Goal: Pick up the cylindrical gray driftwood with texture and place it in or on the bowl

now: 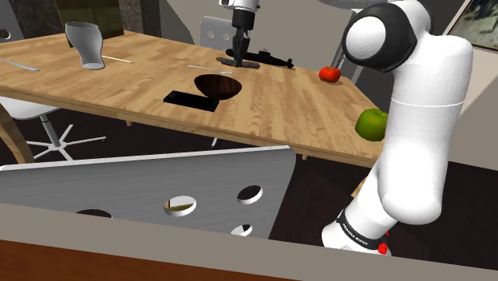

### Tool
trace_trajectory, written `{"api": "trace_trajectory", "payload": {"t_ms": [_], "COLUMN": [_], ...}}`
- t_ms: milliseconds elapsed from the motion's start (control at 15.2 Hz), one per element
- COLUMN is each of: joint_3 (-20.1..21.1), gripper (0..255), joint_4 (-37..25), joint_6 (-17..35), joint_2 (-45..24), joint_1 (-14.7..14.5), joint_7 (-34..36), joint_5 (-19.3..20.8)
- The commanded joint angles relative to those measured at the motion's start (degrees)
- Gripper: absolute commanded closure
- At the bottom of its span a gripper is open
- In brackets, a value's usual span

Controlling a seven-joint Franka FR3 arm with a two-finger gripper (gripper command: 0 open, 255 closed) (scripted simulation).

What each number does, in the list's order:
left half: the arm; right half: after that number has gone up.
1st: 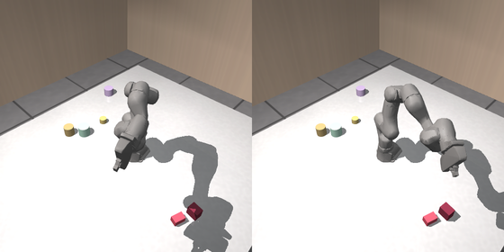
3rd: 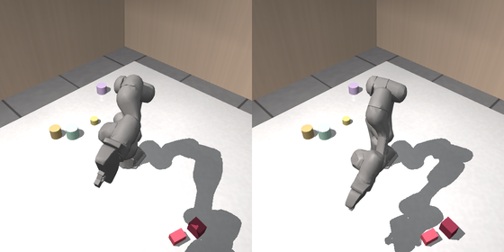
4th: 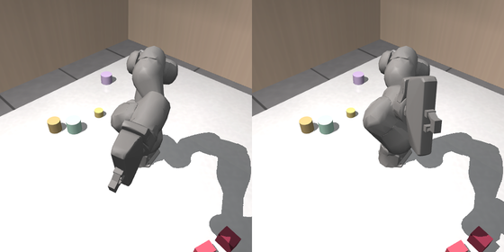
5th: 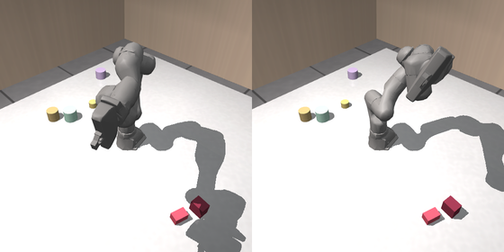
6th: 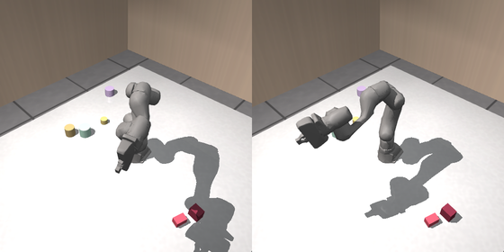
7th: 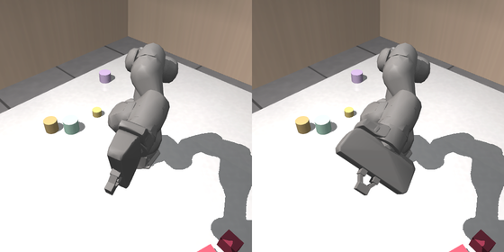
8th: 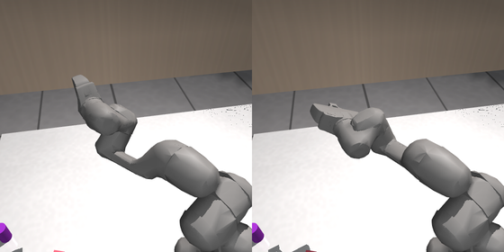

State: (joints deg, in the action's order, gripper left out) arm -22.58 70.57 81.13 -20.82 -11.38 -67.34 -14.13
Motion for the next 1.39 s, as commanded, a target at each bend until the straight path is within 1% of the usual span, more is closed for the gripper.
{"api": "trace_trajectory", "payload": {"t_ms": [0, 132, 198, 528, 990, 1320], "joint_3": [0.78, 1.71, 2.07, 1.81, 1.65, 1.66], "gripper": [255, 255, 255, 255, 255, 255], "joint_4": [-7.14, -15.84, -19.08, -10.99, -2.15, -2.15], "joint_6": [-2.21, -5.18, -6.34, -0.85, 6.06, 6.06], "joint_2": [-4.89, -10.43, -12.4, -9.94, -8.15, -8.14], "joint_1": [0.43, 1.29, 1.73, 0.11, -1.41, -1.41], "joint_7": [1.62, 3.59, 4.28, 3.44, 2.44, 2.44], "joint_5": [-1.72, -3.46, -4.03, -3.16, -2.6, -2.6]}}
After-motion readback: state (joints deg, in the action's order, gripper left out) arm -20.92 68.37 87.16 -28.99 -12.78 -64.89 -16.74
